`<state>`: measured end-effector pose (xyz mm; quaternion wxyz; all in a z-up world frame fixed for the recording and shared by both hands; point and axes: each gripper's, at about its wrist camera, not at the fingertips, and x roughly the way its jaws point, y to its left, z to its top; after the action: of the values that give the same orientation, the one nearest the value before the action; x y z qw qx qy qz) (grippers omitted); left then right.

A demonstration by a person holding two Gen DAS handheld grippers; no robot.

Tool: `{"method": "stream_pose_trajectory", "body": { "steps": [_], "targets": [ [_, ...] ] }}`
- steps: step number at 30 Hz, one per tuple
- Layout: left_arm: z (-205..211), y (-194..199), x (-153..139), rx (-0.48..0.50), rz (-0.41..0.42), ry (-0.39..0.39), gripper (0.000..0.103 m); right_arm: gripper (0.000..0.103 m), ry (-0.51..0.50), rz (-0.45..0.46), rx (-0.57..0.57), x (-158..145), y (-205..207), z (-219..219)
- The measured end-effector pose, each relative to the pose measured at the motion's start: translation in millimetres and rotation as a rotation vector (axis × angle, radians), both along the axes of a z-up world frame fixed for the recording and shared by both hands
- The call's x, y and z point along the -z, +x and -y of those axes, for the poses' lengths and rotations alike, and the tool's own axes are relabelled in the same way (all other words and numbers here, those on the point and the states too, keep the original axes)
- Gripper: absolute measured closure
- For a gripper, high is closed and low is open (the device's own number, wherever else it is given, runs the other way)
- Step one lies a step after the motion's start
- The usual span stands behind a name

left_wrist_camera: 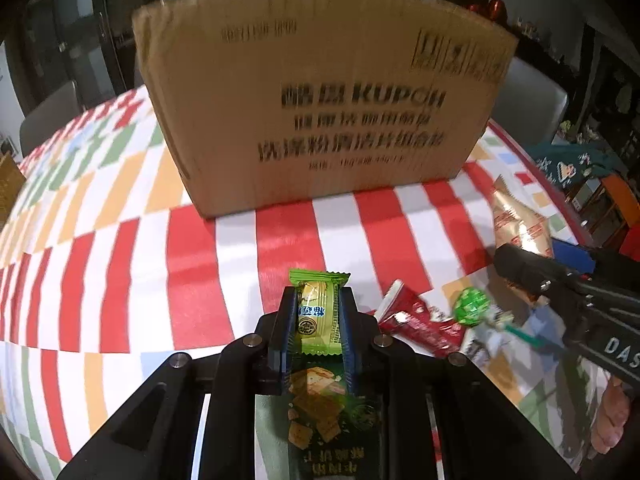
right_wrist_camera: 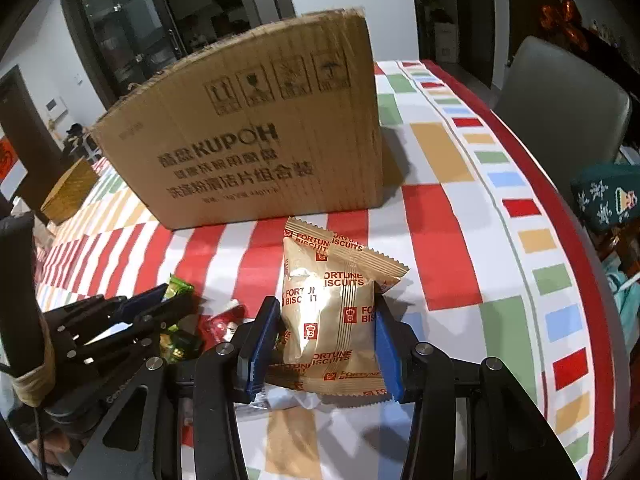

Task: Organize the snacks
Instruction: 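Grasp the green cracker pack with left tool while right tool grasps the Fortune Biscuits bag, then carry both held snacks over the cardboard box and release them inside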

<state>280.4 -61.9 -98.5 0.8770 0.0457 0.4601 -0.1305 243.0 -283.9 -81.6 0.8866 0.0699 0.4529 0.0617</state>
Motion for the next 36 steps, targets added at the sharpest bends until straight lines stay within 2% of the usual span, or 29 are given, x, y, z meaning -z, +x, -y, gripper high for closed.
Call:
{"method": "stream_pose_trajectory", "body": {
  "steps": [8,23,36],
  "targets": [
    [-4,-18,-42,0.005,0.094,-0.042,0.082,0.056,0.012,0.064,-0.021,-26,-9,1],
    [-3,-48,-103,0.013,0.236,-0.073,0.082,0.056,0.015,0.192,-0.071,-80,-29,-2],
    [-10,-44,-153,0.009,0.360,-0.074,0.082,0.056,-0.017,0.330,-0.120,-137,-26,-15]
  ]
}}
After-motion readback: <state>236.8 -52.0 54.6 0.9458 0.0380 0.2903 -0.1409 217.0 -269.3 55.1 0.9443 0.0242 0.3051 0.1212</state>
